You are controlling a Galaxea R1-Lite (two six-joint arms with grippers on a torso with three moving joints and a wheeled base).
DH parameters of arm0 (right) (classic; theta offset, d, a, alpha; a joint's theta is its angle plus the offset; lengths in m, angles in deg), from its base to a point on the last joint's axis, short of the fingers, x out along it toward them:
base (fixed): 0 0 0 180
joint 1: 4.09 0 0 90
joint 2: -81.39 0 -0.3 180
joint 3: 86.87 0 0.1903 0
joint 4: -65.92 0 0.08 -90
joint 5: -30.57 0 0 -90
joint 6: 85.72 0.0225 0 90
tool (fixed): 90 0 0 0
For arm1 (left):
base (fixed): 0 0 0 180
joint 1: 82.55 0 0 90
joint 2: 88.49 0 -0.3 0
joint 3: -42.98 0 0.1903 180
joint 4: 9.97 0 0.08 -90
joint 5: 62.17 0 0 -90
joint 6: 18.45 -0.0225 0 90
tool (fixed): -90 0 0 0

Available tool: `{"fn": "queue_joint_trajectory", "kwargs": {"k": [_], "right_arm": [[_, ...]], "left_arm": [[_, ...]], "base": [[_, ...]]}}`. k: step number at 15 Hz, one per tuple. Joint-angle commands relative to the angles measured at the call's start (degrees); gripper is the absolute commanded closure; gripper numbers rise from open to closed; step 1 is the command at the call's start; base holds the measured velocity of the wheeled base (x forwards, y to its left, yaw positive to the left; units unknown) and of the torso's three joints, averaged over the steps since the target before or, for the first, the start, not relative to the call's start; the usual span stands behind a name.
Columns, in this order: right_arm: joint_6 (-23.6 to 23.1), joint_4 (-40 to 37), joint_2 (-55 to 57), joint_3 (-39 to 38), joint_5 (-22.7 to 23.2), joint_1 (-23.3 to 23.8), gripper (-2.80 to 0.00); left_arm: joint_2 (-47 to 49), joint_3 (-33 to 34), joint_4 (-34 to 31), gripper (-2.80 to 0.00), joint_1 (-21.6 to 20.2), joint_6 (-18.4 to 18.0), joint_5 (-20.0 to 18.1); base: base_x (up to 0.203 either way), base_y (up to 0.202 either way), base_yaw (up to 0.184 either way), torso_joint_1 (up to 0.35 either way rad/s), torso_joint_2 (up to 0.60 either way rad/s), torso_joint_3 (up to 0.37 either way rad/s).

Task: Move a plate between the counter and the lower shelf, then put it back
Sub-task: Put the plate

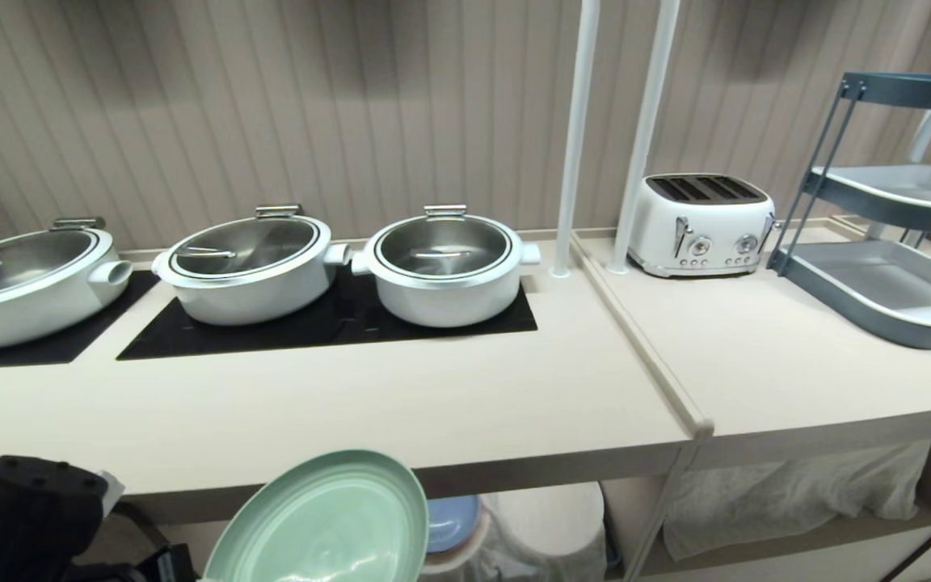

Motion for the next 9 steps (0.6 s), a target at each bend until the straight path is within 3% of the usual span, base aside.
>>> {"fn": "queue_joint_trajectory", "kwargs": {"k": [1, 9], "right_arm": [[-0.01, 0.01, 0.0, 0.0, -0.01, 0.0, 0.0], [-0.01, 0.01, 0.0, 0.0, -0.01, 0.0, 0.0]], "left_arm": [[0.1, -0.09, -0.02, 0.0, -0.04, 0.29, 0.03], [0.1, -0.18, -0.03, 0.0, -0.13, 0.29, 0.11]], "base": [[0.0, 0.198, 0.0, 0.0, 0.0, 0.001], [0.0, 0.197, -0.001, 0.002, 0.0, 0.003]]}}
